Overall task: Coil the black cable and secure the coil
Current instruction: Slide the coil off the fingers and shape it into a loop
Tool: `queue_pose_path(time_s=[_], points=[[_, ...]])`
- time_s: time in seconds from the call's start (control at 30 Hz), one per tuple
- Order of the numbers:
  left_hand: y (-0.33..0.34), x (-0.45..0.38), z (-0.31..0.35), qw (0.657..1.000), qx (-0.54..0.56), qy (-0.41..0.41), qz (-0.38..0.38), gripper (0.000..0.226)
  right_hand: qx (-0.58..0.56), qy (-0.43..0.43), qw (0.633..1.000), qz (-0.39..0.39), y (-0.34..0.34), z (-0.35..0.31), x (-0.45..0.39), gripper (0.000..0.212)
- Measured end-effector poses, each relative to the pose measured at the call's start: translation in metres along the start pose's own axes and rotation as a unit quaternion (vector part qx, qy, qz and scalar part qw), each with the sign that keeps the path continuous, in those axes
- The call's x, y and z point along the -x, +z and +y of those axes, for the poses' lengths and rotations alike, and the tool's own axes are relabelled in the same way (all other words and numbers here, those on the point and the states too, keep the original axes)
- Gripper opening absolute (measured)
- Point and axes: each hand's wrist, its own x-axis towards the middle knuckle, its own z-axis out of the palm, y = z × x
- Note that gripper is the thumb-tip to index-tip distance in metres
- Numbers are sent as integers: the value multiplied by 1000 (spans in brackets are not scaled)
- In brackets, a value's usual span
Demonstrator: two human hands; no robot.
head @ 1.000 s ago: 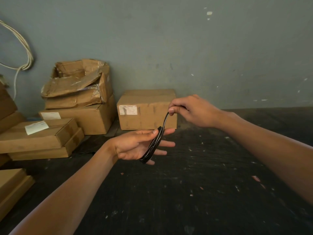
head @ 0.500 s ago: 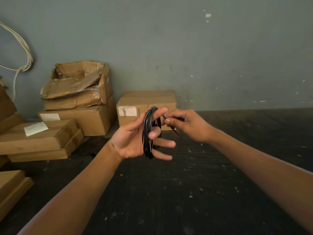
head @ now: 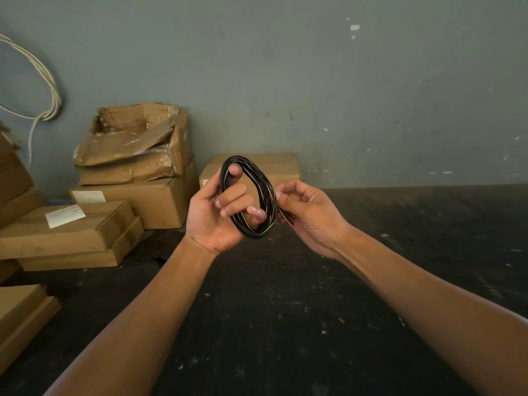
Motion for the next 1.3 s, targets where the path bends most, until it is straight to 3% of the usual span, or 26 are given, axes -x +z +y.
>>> queue_pose_path(time_s=[0.23,0.33,0.47,0.7,1.0,1.1,1.3], points=[[-4,-7,2,998,31,38,39,37,25,2,999,45,5,5,4,9],[-6,-9,2,995,7,63,72,34,44,1,998,49,7,8,8,10],[-8,-11,3,989,-30,93,114,29,67,10,997,46,8,9,11,26],[-13,-10,-2,976,-75,121,167,33,51,14,994,93,9,11,7,17],[-23,-3,-21,952,-139,103,253,56,80,26,989,120,-3,2,3,25],[-26,-2,-26,943,-168,102,269,62,117,28,985,122,-10,2,2,20],[-36,2,-24,901,-325,43,286,69,281,2,956,90,-30,-3,3,15]])
